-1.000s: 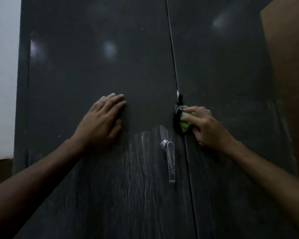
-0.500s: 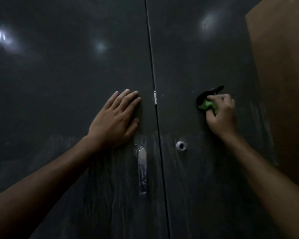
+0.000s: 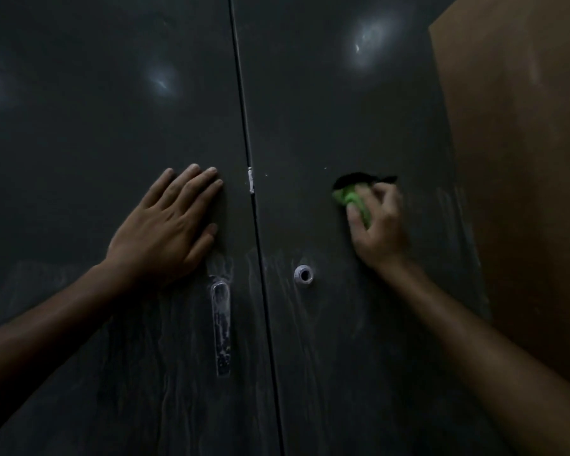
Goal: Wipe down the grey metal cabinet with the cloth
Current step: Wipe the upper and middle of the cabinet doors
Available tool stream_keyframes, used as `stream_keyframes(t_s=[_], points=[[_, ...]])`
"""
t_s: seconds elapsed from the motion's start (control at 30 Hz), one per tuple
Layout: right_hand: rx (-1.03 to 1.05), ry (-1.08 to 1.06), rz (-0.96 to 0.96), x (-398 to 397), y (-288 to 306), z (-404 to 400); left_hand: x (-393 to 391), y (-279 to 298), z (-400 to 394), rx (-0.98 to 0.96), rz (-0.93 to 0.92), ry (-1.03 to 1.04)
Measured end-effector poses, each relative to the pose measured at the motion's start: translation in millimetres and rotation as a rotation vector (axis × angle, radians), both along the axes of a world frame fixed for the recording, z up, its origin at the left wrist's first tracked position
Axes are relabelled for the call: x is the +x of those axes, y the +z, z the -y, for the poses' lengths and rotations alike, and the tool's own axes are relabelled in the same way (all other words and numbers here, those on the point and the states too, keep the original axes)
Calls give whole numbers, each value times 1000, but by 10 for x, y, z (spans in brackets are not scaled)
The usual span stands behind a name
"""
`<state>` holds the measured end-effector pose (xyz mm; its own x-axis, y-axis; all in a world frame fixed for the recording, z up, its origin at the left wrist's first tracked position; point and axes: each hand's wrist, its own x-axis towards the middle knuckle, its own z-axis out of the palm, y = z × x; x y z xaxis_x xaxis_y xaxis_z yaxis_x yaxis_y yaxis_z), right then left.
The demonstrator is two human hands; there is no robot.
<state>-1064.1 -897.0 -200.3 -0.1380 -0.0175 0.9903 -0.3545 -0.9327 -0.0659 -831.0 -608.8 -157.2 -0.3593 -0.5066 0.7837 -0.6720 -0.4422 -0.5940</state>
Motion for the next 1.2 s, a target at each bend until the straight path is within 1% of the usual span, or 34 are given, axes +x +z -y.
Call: stream_keyframes(t_s=[0.03,0.07,0.1,0.13,0.23,0.27,0.3,0.33,0.37,0.43,0.47,0.5,0.53,0.6,0.63,0.67,0.7,0.73,0.8,0.83,0.87,0.9,0.93,0.97,1.0,1.03,1.07,1.1,1.13,1.17,1.2], points=[[-151,-3,-153,-13,-114,26,2,2,-8,-3,1,2],[-246,-27,-249,-107,-172,113,1,4,-11,-4,4,6],[-252,-65,-254,-247,-179,271,2,6,-9,-4,8,8],[-164,-93,-177,-391,-146,418,3,3,-2,-7,11,12],[358,-48,218,-637,120,674,9,-11,18,-13,19,35],[442,-49,275,-566,217,632,8,-10,20,-12,21,40],[429,-41,283,-445,281,516,13,-2,19,-5,26,40],[332,-16,246,-315,284,391,23,0,21,-1,31,37],[196,5,138,-207,227,304,36,0,22,-5,36,34],[-91,-19,-161,-204,30,264,63,10,23,-17,48,32],[-147,-61,-228,-325,-10,368,72,12,26,-16,53,30],[-109,-90,-186,-475,-21,530,76,10,34,-18,59,28],[5,-89,-72,-622,-9,668,78,4,40,-24,62,28],[367,-52,214,-824,70,874,69,-9,46,-28,57,32],[514,-65,279,-807,110,916,58,-7,45,-25,52,34],[546,-92,294,-720,129,880,47,-4,43,-19,47,33],[471,-89,280,-602,117,795,42,-1,40,-14,45,30],[336,-60,226,-484,71,704,41,-3,36,-13,46,27],[74,0,-2,-387,-92,617,39,-3,27,-21,52,24],[-17,-25,-101,-448,-124,665,39,1,27,-22,52,26],[-31,-76,-122,-562,-99,773,38,5,29,-20,52,30],[48,-118,-59,-681,-57,895,38,6,34,-19,53,39],[212,-111,63,-783,8,997,39,3,40,-20,52,49],[434,-55,239,-850,91,1061,39,-3,47,-22,53,59],[638,-20,369,-830,185,1056,35,-10,54,-24,54,64],[756,-23,420,-729,262,957,29,-11,61,-23,56,64],[736,-66,411,-610,309,836,28,-6,65,-16,57,63],[608,-103,368,-504,312,723,34,-4,63,-6,57,62],[428,-104,265,-431,266,621,45,1,55,-3,54,59],[272,-105,119,-401,169,604,51,12,48,-6,52,58],[194,-135,14,-456,99,692,54,18,47,-12,55,61]])
